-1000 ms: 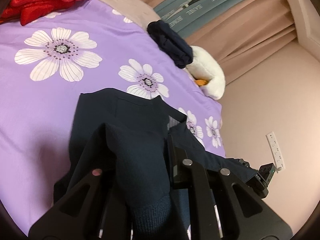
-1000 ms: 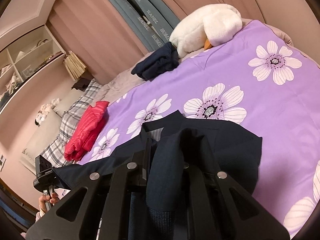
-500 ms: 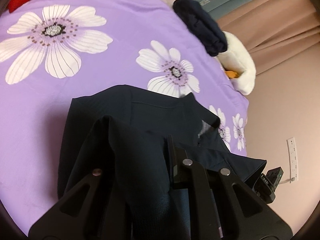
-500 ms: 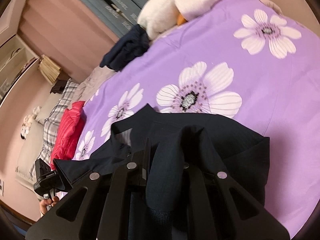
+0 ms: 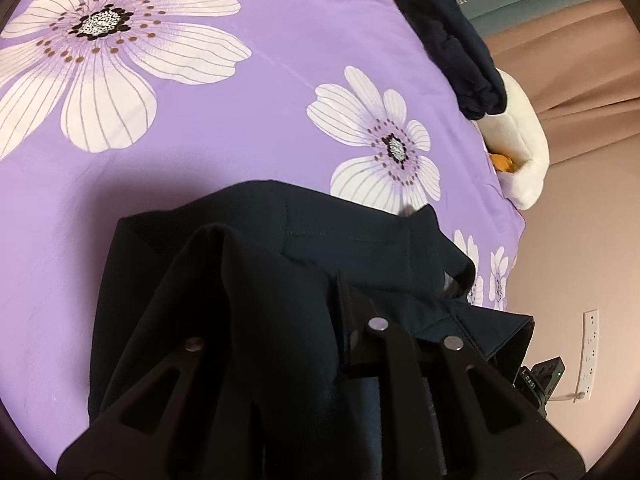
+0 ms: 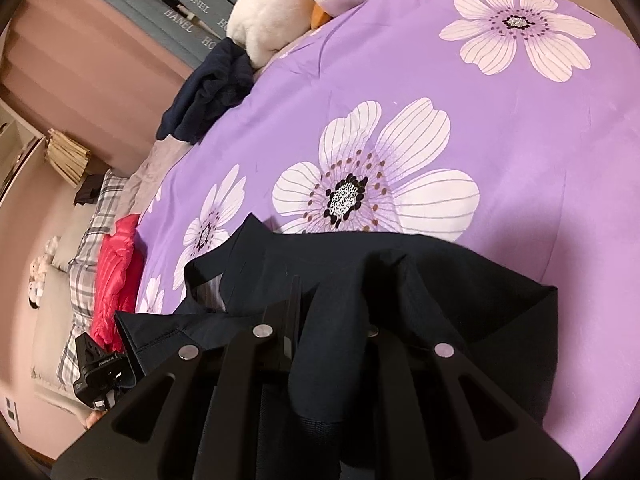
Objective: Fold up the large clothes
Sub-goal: 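Lift the hem with both grippers and fold it toward the collar, then lower the folded hem onto the jacket with both grippers and release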
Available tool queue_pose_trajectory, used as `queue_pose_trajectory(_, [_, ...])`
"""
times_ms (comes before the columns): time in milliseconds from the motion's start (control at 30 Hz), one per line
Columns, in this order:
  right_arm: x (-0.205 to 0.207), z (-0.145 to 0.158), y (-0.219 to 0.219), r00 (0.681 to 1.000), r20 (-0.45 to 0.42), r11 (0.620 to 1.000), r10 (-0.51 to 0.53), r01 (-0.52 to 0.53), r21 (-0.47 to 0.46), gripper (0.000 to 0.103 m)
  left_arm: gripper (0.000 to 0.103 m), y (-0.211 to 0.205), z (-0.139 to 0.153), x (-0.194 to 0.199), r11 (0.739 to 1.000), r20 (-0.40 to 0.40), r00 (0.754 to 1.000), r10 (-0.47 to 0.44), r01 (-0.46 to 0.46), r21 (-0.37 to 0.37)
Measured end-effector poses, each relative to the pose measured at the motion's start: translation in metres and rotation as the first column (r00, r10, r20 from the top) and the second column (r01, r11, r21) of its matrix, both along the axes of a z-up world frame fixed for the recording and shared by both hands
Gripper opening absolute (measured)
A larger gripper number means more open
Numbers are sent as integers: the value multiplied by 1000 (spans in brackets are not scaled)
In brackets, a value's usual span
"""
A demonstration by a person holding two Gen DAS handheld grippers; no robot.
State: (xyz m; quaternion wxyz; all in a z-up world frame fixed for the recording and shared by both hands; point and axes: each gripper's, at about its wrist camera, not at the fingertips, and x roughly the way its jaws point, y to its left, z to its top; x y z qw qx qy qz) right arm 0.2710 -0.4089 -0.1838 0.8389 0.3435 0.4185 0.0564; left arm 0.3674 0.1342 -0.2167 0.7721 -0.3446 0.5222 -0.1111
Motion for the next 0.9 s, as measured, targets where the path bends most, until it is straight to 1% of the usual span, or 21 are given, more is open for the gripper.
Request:
queue_pose_trajectory(100, [8, -3, -1, 1000, -19, 1000, -11, 12, 2, 11, 13, -3, -1, 9, 1000, -14, 1000, -3, 4, 15])
queue_pose_trajectory(333, [16, -14, -10, 995, -83, 998, -50, 54, 45, 11, 14, -11, -3, 22, 998, -39, 999, -26, 28, 52])
queue_pose_trajectory(467, [17, -18, -13, 993, -102, 996, -57, 63, 56, 11, 14, -7, -7, 23, 999, -46, 999, -23, 24, 27])
queue_pose_trajectory(600, [18, -20, -14, 992, -112, 994, -62, 71, 84, 16, 16, -5, -9, 23, 1000, -49, 999, -13, 12, -5])
queue_pose_trajectory(667, [18, -19, -14, 991, -117, 994, -60, 70, 87, 17, 20, -5, -9, 23, 1000, -49, 999, -6, 5, -26])
queue_pose_trajectory(700, [18, -17, -14, 991, -119, 994, -56, 67, 85, 17, 25, -6, -8, 23, 999, -45, 999, -3, 2, -38])
queue_pose_trajectory(733, [18, -17, -13, 992, -117, 995, -55, 64, 80, 19, 33, -6, -8, 24, 998, -41, 999, 0, -2, -58])
queue_pose_trajectory(767, [18, -16, -13, 992, -117, 995, -52, 61, 78, 19, 37, -6, -7, 25, 997, -37, 999, 2, -5, -77])
queue_pose_trajectory(800, [18, -15, -13, 992, -118, 995, -50, 60, 81, 22, 41, -7, -6, 25, 997, -35, 999, 3, -6, -82])
queue_pose_trajectory(833, [18, -14, -13, 992, -117, 994, -50, 61, 89, 28, 44, -9, -4, 26, 997, -32, 999, 2, -5, -77])
queue_pose_trajectory(867, [18, -14, -14, 992, -115, 993, -52, 64, 103, 29, 46, -10, -2, 26, 998, -25, 1000, 3, -5, -69])
queue_pose_trajectory(900, [19, -13, -14, 992, -116, 990, -55, 69, 120, 36, 52, -9, 0, 27, 998, -19, 1000, 7, -8, -66])
